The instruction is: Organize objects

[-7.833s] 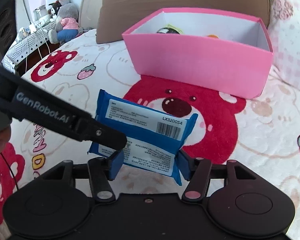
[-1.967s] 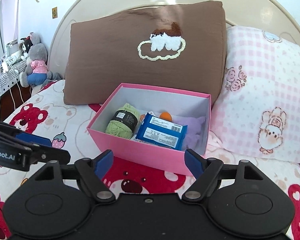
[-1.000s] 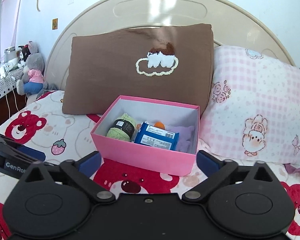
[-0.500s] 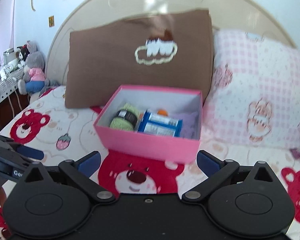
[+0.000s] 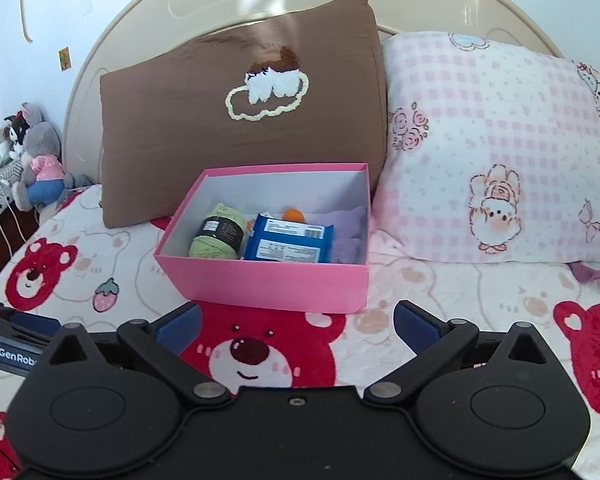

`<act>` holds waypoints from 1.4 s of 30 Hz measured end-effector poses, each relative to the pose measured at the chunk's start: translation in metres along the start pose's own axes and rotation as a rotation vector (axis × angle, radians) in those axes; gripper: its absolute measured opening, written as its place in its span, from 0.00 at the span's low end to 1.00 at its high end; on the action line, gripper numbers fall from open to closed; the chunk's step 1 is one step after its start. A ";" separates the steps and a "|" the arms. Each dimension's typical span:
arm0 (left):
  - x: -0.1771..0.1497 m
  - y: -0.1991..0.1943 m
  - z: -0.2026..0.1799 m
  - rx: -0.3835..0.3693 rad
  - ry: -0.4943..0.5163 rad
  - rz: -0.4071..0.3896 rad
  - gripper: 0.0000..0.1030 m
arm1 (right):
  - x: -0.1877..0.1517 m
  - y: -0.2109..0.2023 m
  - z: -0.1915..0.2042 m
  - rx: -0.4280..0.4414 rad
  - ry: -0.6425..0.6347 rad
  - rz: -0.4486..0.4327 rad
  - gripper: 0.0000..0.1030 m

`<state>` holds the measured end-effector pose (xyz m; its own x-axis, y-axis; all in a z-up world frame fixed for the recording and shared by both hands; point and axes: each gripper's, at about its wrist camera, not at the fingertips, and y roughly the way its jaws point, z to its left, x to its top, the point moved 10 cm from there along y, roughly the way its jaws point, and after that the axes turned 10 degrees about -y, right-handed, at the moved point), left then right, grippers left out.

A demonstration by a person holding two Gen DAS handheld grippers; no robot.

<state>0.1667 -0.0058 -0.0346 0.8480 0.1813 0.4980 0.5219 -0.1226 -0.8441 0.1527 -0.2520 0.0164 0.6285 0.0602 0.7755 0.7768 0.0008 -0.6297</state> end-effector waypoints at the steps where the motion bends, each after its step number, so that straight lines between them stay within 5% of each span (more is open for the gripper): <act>1: 0.000 0.000 0.000 0.007 0.000 -0.001 1.00 | 0.000 0.001 0.000 0.002 0.000 0.002 1.00; 13: 0.003 0.003 0.007 0.097 0.022 0.008 1.00 | -0.005 0.005 0.007 0.005 -0.024 0.026 1.00; 42: 0.003 0.004 0.005 0.120 0.049 0.030 1.00 | -0.009 0.009 0.009 0.003 -0.062 0.049 1.00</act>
<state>0.1707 -0.0010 -0.0381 0.8680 0.1311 0.4789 0.4841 -0.0093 -0.8749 0.1538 -0.2435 0.0034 0.6619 0.1216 0.7396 0.7453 -0.0011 -0.6668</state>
